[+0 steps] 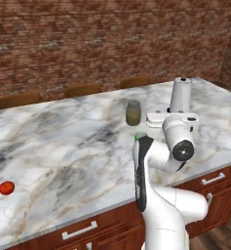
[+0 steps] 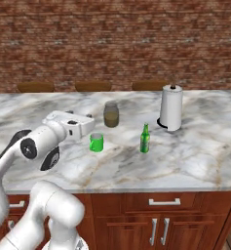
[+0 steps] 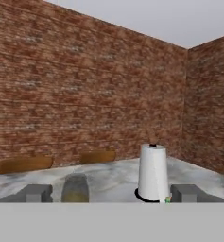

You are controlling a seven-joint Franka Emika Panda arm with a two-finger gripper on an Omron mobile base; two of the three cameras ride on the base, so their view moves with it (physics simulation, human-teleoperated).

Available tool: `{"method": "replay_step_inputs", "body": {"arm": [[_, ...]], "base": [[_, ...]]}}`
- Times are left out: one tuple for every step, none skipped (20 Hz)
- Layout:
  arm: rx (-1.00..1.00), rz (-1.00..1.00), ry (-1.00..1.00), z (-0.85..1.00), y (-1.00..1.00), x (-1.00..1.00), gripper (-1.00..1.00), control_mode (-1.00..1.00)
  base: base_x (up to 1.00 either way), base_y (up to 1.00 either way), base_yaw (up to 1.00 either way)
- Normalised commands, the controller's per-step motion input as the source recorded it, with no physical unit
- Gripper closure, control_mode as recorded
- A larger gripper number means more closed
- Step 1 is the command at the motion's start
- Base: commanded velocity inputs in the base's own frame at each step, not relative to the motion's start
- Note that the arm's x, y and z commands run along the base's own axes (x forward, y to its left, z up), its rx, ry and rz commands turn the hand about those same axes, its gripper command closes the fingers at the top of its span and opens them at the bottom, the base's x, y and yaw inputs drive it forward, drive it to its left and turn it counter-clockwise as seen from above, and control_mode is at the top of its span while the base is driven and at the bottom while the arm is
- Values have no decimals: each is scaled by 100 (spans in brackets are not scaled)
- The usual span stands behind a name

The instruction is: Open the cabinet directly in front. Then move the beer and the mug to the dining counter with the jar on it.

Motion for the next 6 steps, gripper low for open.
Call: {"method": "replay_step_inputs", "body": {"arm": [[0, 11, 0, 100, -43, -100, -100, -100], [0, 10, 0, 100, -44, -100, -100, -100], [0, 9, 0, 100, -44, -100, -100, -100], [0, 9, 0, 100, -44, -100, -100, -100], [0, 7, 0, 100, -47, -100, -100, -100], [0, 6, 0, 100, -49, -100, -100, -100]], "base": [[0, 0, 0], [0, 0, 0], [0, 0, 0], [0, 0, 0], [0, 0, 0], [0, 0, 0]]}}
